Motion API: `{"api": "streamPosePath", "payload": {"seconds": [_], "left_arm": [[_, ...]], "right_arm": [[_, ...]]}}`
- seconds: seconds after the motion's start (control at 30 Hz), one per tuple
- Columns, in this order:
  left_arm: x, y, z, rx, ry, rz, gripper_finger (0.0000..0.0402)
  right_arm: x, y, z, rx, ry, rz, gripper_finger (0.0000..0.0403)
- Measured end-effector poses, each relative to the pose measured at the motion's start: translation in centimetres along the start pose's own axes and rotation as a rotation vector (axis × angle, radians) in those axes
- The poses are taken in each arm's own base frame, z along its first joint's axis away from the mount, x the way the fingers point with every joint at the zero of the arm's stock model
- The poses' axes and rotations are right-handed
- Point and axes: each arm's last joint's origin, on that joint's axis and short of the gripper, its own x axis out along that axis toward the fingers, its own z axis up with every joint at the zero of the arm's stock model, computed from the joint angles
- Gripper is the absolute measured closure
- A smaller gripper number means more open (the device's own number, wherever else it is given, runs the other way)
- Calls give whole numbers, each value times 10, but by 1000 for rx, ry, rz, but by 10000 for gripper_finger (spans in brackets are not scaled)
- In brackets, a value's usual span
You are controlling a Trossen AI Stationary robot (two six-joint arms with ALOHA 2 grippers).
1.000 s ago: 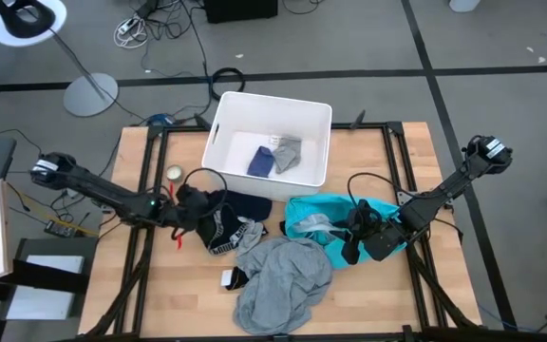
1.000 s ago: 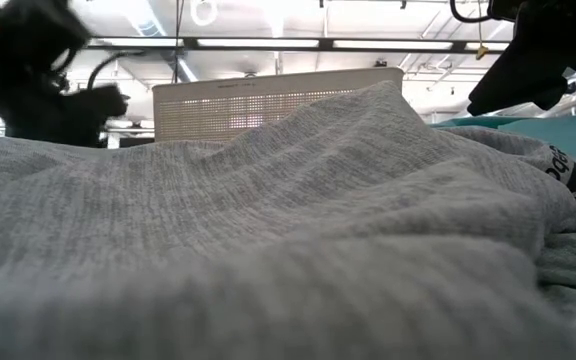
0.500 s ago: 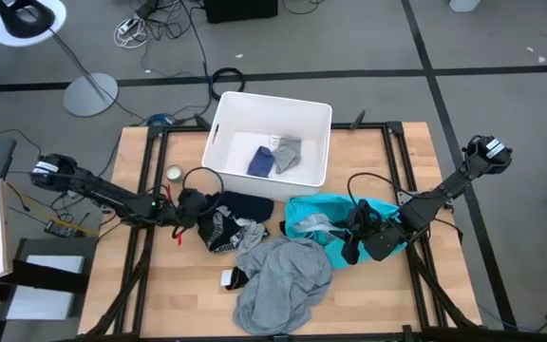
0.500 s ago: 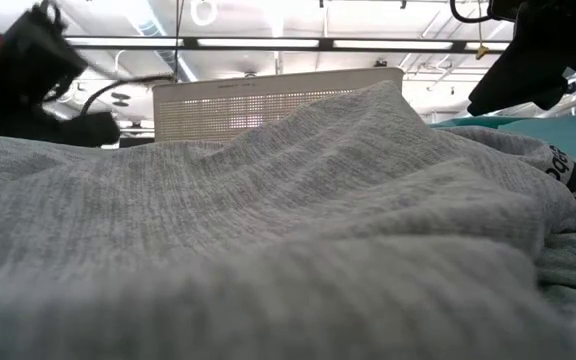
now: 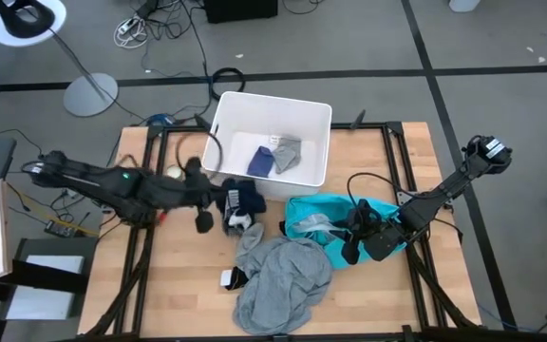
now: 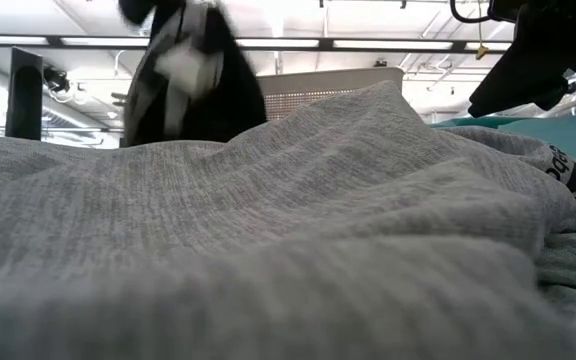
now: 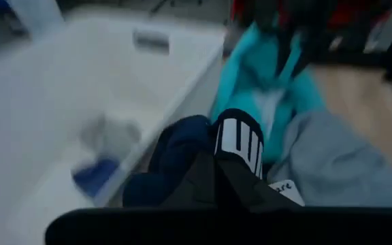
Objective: Sort clothes
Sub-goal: Put the dark blue underwear into the laundry bin
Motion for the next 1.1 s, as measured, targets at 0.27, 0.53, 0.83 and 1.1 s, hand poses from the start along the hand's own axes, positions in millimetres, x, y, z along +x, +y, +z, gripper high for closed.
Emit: {"api": "streamPosePath", "payload": {"seconds": [0.27, 0.53, 0.83, 1.1], "left_arm": [[-39, 12, 59, 129, -179, 49, 401], [-59, 35, 107, 191, -402, 194, 401], [-51, 68, 143, 257, -462, 439, 401], [-12, 83, 134, 255, -284, 481, 384]], "right_arm": [[0, 0, 0, 0, 0, 0, 288], [0, 0, 0, 1, 0, 0, 289], [0, 0, 0, -2, -1, 0, 289], [0, 0, 0, -3, -1, 0, 289]]}}
